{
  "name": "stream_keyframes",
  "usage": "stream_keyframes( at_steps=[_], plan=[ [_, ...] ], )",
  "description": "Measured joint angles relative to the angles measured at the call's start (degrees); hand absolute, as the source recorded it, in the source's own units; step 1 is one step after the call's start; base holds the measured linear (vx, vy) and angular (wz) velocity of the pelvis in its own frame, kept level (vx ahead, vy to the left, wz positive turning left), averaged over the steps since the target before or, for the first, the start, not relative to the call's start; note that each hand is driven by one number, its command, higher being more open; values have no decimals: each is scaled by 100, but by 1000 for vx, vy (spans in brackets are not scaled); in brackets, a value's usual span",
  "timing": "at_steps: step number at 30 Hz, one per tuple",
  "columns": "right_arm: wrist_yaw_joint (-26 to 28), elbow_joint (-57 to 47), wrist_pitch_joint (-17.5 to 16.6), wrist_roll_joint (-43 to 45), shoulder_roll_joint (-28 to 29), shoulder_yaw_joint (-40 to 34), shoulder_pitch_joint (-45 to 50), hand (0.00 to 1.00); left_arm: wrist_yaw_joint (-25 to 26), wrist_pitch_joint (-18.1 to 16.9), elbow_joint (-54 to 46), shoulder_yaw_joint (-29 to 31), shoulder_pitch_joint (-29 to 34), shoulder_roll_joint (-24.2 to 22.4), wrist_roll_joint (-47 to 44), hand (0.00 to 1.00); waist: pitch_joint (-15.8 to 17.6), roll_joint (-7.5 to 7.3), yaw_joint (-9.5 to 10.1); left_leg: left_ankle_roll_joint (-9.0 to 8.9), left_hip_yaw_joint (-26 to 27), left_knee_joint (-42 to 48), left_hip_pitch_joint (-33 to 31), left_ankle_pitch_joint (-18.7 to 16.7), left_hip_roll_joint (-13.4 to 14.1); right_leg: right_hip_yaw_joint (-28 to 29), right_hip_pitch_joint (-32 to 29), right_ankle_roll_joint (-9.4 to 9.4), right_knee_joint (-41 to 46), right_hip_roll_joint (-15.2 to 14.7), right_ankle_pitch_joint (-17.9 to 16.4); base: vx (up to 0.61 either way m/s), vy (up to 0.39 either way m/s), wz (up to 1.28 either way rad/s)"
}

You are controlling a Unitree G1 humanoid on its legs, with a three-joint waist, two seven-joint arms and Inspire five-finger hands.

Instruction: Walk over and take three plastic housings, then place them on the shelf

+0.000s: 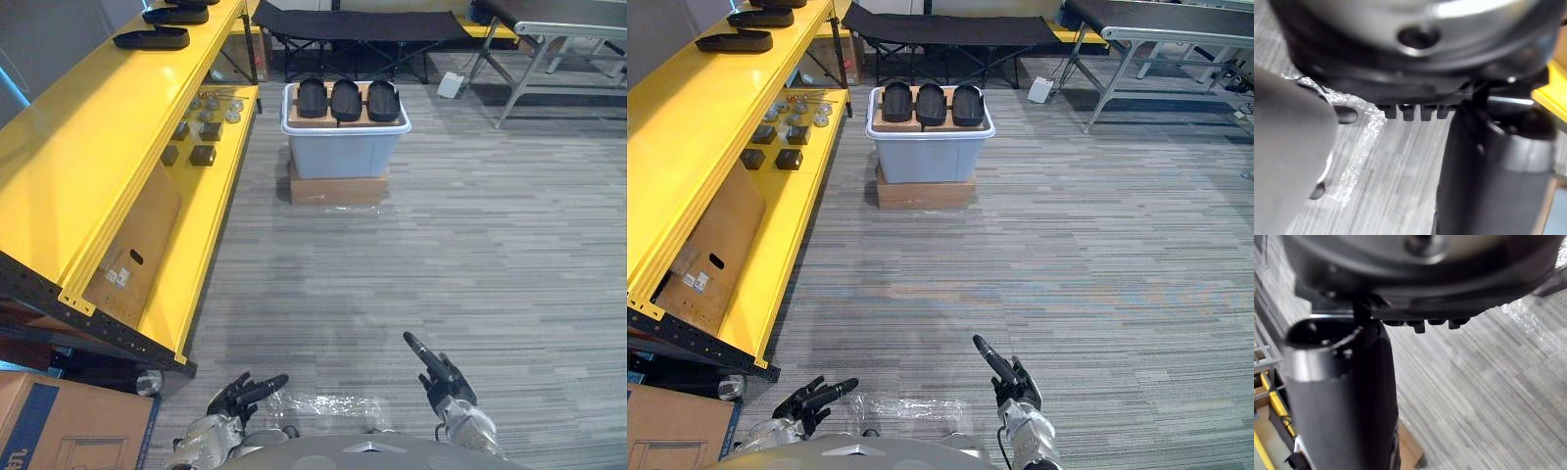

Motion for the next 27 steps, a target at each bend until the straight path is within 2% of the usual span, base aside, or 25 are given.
stream_keyframes(
  at_steps=[4,11,14,18,22,27],
  plan=[
    [75,-53,-22,-19,-37,261,-117,100,-37,-98,-193,-44,-49,-18,-3,100,0,2,-7,11,18,0,2,7,-15,4,-7,-19,2,-15,14,-40,21,-2],
    [-176,-53,-99,-235,-49,423,-116,100,-52,-224,-256,-273,-41,-13,-24,100,1,3,-13,62,19,-55,14,55,-42,5,-20,-38,7,-29,26,-25,13,0],
    [-202,-51,45,-436,-49,482,-112,100,-32,-230,-285,-273,-45,-15,-33,100,1,3,-21,76,21,-92,24,89,-52,7,-23,-61,0,-30,49,-43,16,0],
    [-214,-43,141,-653,-48,552,-109,100,74,-229,-285,-274,-40,-16,-30,100,1,3,-17,105,21,-96,24,110,-61,7,-23,-76,-3,-36,71,-43,14,0],
    [-481,-41,139,-627,-47,561,-102,100,395,-178,-283,-263,15,-16,-24,100,2,4,-12,120,48,-222,110,181,-81,39,-21,-81,-6,-37,91,-61,22,-3],
    [-603,-39,137,-684,-45,558,-62,100,466,-196,-261,-257,85,-19,122,100,18,-13,2,174,127,-335,198,225,-107,138,-22,-71,-38,-35,124,-61,31,-9]
  ],
)
